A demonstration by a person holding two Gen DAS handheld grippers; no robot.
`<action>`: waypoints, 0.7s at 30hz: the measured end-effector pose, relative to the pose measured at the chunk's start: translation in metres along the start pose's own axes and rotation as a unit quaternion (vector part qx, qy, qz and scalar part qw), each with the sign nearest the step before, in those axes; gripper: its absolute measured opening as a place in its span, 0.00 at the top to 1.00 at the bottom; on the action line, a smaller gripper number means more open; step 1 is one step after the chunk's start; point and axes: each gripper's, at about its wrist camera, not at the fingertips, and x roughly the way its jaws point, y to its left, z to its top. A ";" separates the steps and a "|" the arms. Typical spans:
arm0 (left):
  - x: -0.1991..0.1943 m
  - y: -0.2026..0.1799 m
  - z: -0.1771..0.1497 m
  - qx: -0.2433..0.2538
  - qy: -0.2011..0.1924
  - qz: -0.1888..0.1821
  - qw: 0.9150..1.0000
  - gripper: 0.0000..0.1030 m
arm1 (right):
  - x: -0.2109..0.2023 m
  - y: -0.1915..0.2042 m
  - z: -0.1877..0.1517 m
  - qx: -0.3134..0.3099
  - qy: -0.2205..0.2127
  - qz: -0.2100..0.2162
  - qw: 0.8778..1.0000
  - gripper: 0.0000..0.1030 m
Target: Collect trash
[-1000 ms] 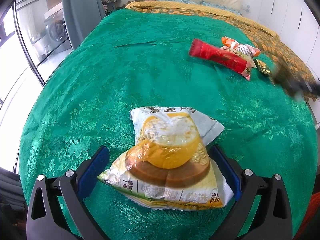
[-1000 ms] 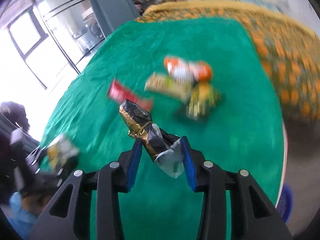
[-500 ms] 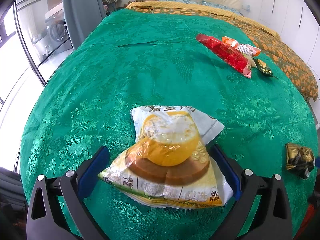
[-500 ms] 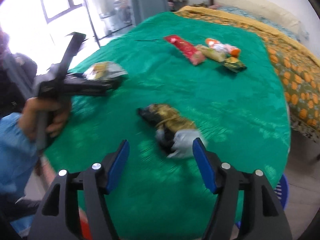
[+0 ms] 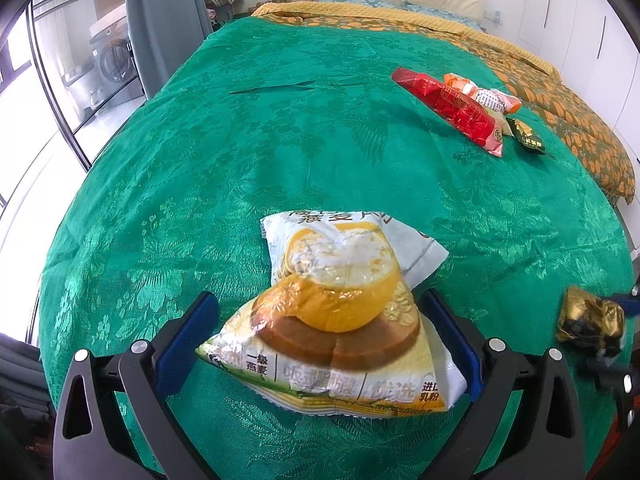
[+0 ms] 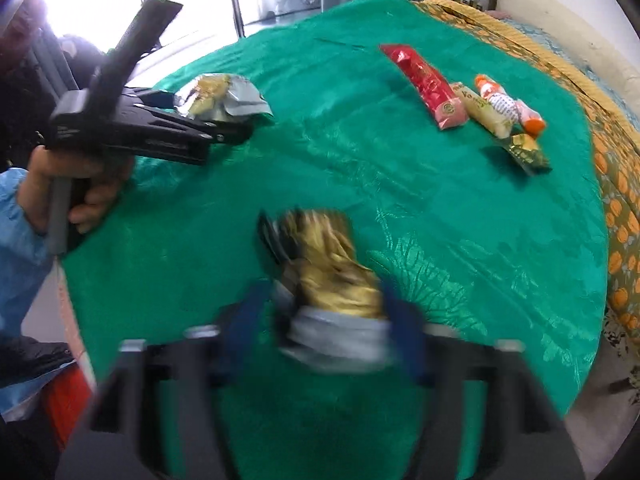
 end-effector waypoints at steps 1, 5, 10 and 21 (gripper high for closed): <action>0.000 0.000 0.000 0.000 0.000 0.000 1.000 0.04 | -0.002 -0.001 0.000 0.010 -0.007 -0.014 1.000 0.56; 0.000 0.001 0.001 0.000 0.000 0.000 1.000 0.04 | -0.020 -0.012 -0.004 0.093 -0.060 -0.082 0.990 0.56; 0.000 0.001 0.000 0.000 0.000 0.001 1.000 0.04 | -0.015 -0.023 -0.004 0.149 -0.070 -0.092 0.982 0.48; -0.016 0.008 -0.019 0.027 0.003 -0.032 0.999 0.04 | -0.003 -0.035 -0.019 0.159 -0.054 -0.060 0.984 0.28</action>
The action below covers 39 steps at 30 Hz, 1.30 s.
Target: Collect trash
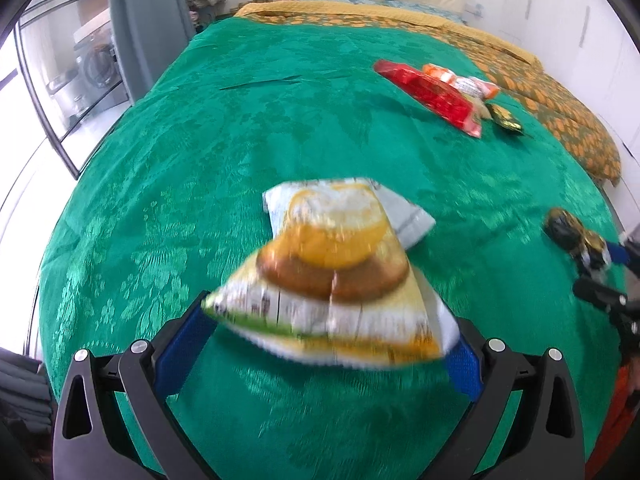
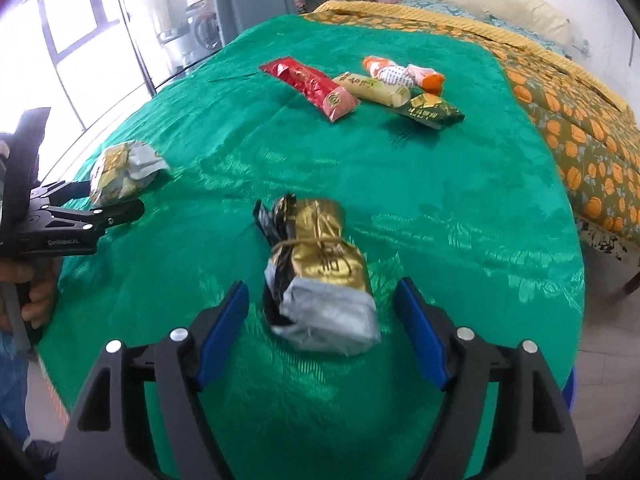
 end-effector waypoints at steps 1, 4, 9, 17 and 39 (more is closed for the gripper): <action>-0.002 0.001 -0.001 0.000 -0.001 -0.004 1.000 0.04 | -0.002 0.000 0.000 -0.004 0.002 0.003 1.000 0.27; -0.011 0.003 -0.001 -0.011 -0.014 -0.038 0.999 0.04 | -0.007 0.003 0.005 -0.019 0.001 0.004 1.000 0.27; -0.007 -0.013 0.015 0.018 -0.010 -0.018 1.000 0.04 | 0.003 0.007 0.021 -0.026 0.019 0.000 0.999 0.28; -0.009 -0.010 0.018 0.042 0.008 -0.023 0.999 0.04 | 0.007 0.004 0.018 -0.017 0.040 0.003 0.999 0.56; 0.012 -0.016 0.037 0.062 0.042 -0.016 0.997 0.47 | -0.036 0.001 0.007 -0.014 0.005 0.014 1.000 0.56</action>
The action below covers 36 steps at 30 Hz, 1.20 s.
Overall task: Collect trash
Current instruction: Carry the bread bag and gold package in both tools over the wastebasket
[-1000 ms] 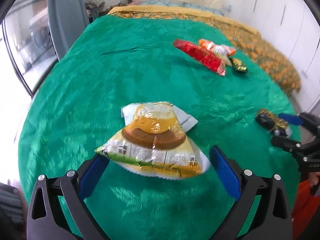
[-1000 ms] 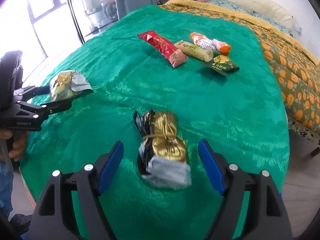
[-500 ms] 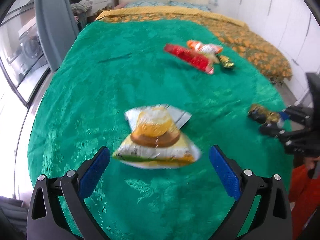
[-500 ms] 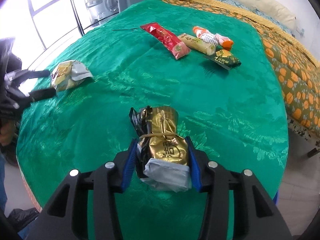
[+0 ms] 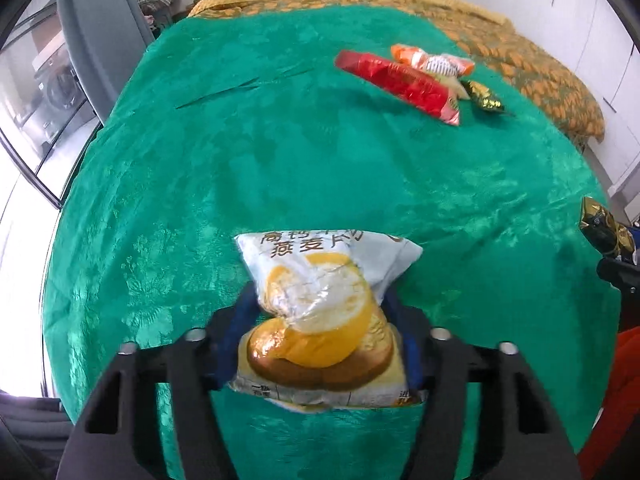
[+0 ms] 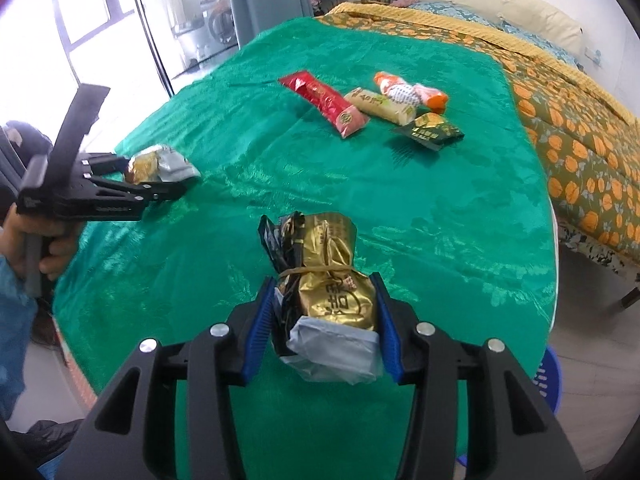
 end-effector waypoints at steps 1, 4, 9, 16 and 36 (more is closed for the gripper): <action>-0.002 -0.004 -0.001 -0.004 -0.006 0.005 1.000 0.51 | -0.003 -0.004 -0.002 0.004 -0.003 0.003 1.000 0.56; -0.011 -0.021 -0.004 -0.014 -0.022 -0.013 1.000 0.55 | -0.015 -0.022 -0.010 0.023 -0.013 0.008 1.000 0.56; -0.035 -0.082 0.001 0.000 -0.050 -0.060 0.997 0.56 | -0.041 -0.073 -0.030 0.068 -0.030 -0.008 0.997 0.56; -0.048 -0.207 0.017 0.050 -0.059 -0.137 0.987 0.56 | -0.069 -0.170 -0.069 0.132 -0.041 -0.087 0.987 0.56; 0.089 -0.471 0.022 0.131 0.038 -0.178 0.974 0.47 | -0.079 -0.330 -0.174 0.347 -0.057 -0.102 0.931 0.50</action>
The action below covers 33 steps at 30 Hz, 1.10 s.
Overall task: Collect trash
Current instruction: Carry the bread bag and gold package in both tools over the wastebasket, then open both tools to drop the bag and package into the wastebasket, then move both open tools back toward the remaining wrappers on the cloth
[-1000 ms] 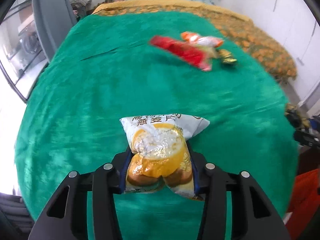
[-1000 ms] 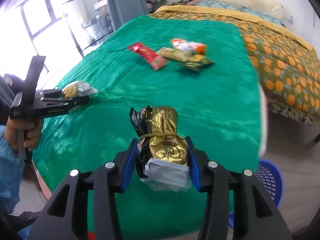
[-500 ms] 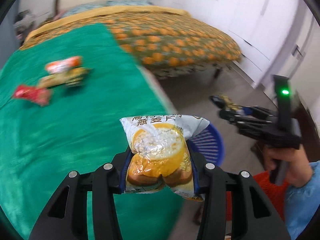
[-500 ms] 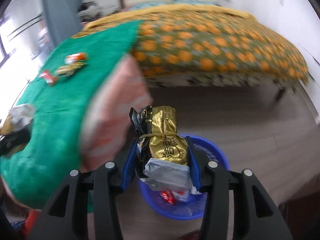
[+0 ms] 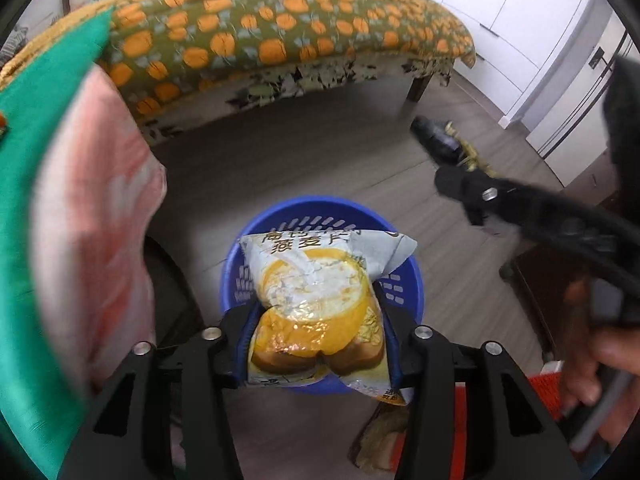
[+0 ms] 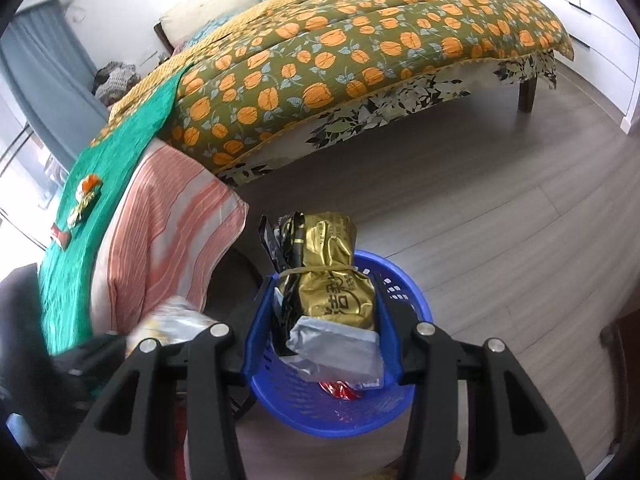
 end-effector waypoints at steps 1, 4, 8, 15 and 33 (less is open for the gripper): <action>0.010 0.000 0.002 0.000 0.000 0.008 1.000 0.34 | 0.001 -0.002 0.001 0.004 0.000 0.002 1.000 0.41; 0.021 0.001 0.008 0.002 -0.001 0.023 1.000 0.27 | 0.003 -0.009 0.005 0.021 -0.007 0.008 1.000 0.25; -0.004 0.001 0.010 -0.001 -0.026 0.008 1.000 0.16 | -0.007 -0.009 0.010 0.020 -0.024 -0.002 0.999 0.25; -0.079 -0.004 -0.002 0.009 -0.086 -0.018 0.996 0.12 | -0.018 0.007 0.013 -0.001 -0.049 -0.041 0.998 0.14; -0.195 0.222 -0.094 -0.158 -0.102 0.172 0.967 0.08 | -0.007 0.224 -0.038 -0.266 -0.066 0.013 0.962 0.14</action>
